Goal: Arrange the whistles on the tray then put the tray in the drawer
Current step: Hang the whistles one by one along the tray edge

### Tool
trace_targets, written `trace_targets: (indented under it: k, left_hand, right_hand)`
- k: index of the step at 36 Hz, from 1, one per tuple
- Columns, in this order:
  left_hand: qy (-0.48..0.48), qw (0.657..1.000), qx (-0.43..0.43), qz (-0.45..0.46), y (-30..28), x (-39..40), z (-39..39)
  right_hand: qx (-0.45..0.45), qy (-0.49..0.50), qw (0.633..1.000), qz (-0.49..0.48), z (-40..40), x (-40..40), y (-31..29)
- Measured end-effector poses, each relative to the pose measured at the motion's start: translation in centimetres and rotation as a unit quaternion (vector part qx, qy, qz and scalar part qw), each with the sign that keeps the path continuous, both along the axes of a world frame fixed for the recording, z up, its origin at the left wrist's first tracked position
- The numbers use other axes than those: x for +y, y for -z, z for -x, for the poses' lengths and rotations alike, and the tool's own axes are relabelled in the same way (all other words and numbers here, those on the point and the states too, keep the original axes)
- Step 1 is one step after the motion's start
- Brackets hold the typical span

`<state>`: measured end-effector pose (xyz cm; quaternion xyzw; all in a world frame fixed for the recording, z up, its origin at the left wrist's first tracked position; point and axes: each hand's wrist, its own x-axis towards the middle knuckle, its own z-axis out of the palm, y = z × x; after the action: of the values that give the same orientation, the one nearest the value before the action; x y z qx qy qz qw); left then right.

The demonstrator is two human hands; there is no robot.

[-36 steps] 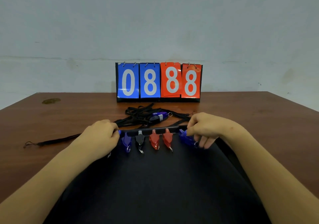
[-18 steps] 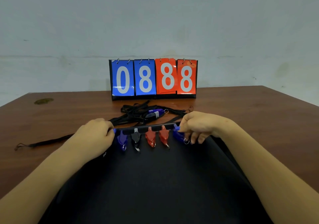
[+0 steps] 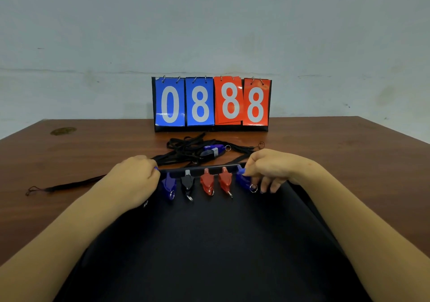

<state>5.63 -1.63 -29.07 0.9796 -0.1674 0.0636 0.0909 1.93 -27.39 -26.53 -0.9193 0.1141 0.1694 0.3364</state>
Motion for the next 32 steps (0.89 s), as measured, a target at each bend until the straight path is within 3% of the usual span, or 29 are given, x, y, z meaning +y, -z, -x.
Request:
trace_targets:
  k: [14,19,24,32]
  left_hand:
    - [0.006,1.000,-0.004,-0.001,0.3,0.1,-0.1]
    - [0.012,1.000,0.001,-0.004,0.4,0.1,-0.2]
    - [0.019,1.000,0.002,-0.008,0.2,0.3,-0.4]
    - [0.031,0.999,0.019,0.023,0.0,1.0,-0.3]
  right_hand:
    - [-0.059,0.033,0.998,0.016,-0.2,-0.6,-0.1]
    - [-0.189,0.072,0.978,0.042,-0.8,-0.4,1.0]
    - [-0.328,0.038,0.937,0.114,-1.4,0.5,1.9]
    - [-0.300,-0.056,0.950,0.067,-1.7,1.5,0.8]
